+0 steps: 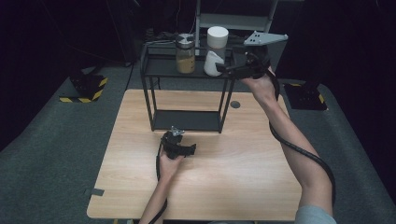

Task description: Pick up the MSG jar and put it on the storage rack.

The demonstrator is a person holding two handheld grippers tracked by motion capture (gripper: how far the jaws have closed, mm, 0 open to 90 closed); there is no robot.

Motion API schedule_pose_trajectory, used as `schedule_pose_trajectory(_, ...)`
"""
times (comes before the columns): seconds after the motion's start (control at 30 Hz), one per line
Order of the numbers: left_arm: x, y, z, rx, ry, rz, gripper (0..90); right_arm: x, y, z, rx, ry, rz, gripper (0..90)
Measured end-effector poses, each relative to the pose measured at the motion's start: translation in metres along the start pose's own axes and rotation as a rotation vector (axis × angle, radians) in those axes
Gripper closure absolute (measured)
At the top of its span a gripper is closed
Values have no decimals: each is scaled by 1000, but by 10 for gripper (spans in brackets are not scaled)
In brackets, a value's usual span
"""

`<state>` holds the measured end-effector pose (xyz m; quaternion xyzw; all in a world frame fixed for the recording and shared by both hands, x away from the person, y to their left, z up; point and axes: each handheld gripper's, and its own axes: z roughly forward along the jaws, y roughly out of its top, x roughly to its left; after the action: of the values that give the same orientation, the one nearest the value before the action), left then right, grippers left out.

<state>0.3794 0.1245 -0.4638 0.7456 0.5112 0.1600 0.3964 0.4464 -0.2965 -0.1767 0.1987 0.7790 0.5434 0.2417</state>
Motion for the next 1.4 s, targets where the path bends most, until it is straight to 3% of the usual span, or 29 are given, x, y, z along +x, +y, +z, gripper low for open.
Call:
schedule_pose_trajectory(0.33, 0, 0, 0, -1, 2, 1, 43, 7, -24, -22, -15, 13, -12, 78)
schedule_pose_trajectory(0.63, -1, 0, 0, -2, 3, 0, 43, 12, -60, -37, -14, 9, 22, 75)
schedule_pose_trajectory(1.4, 0, 0, 0, -1, 2, 1, 43, 21, -155, -29, 105, -18, 119, 62)
